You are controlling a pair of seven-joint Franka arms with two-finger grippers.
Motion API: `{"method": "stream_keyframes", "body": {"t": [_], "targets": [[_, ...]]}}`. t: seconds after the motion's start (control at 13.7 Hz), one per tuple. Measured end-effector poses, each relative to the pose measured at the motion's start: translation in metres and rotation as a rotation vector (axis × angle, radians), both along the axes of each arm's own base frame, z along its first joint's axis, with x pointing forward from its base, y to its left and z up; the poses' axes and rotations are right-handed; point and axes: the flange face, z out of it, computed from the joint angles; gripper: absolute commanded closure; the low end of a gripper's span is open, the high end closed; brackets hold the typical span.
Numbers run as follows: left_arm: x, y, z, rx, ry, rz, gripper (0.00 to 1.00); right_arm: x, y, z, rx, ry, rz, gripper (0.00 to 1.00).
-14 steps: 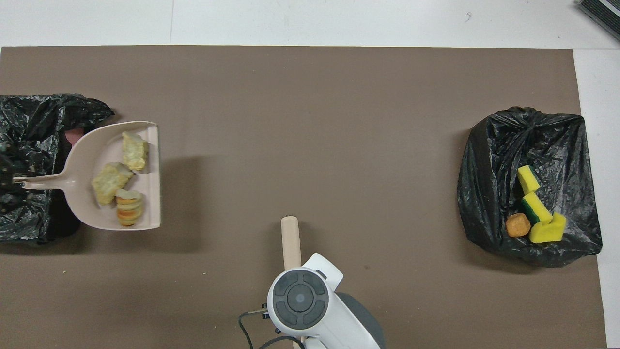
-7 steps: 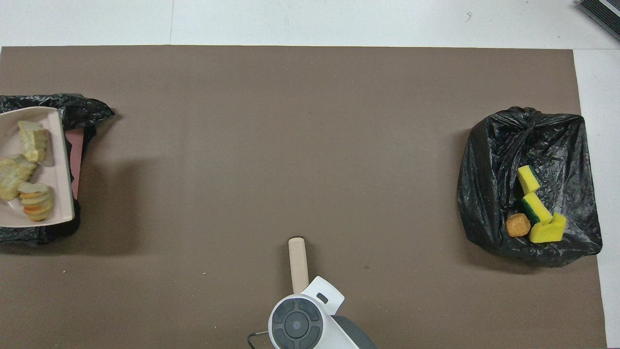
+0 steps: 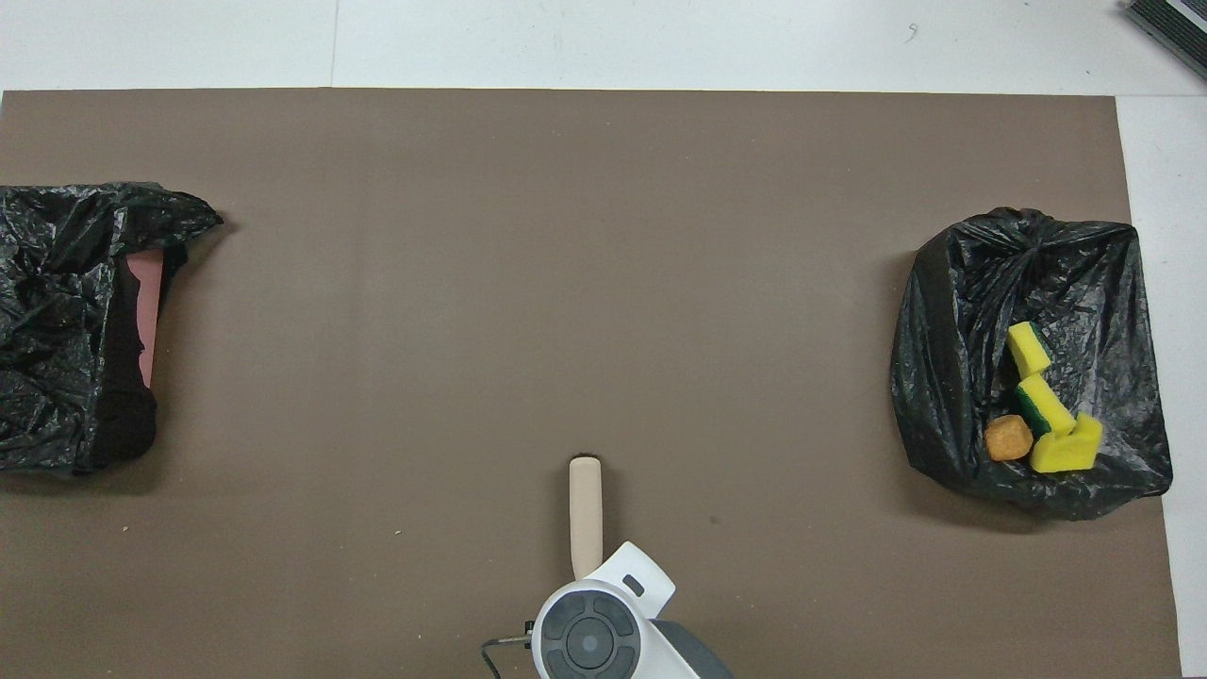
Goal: Sweep and dump trash in bin
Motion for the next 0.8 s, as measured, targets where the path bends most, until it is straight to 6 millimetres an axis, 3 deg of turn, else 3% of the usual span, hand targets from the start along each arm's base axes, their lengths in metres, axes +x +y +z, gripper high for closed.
{"method": "stream_keyframes", "body": {"t": [0.07, 0.36, 0.51, 0.8], "targets": [[0.007, -0.003, -0.002, 0.047, 0.009, -0.026, 1.0, 0.001, 0.001, 0.001, 0.005, -0.005, -0.001, 0.0], [0.03, -0.032, -0.014, 0.225, 0.052, -0.046, 1.0, 0.012, 0.007, 0.013, 0.037, -0.042, -0.004, 0.0], [0.031, -0.044, -0.024, 0.287, 0.059, -0.02, 1.0, 0.038, 0.002, 0.03, 0.056, -0.083, -0.027, 0.0], [0.015, -0.061, -0.03, 0.431, 0.047, 0.02, 1.0, 0.108, -0.031, 0.069, 0.074, -0.202, -0.068, 0.0]]}}
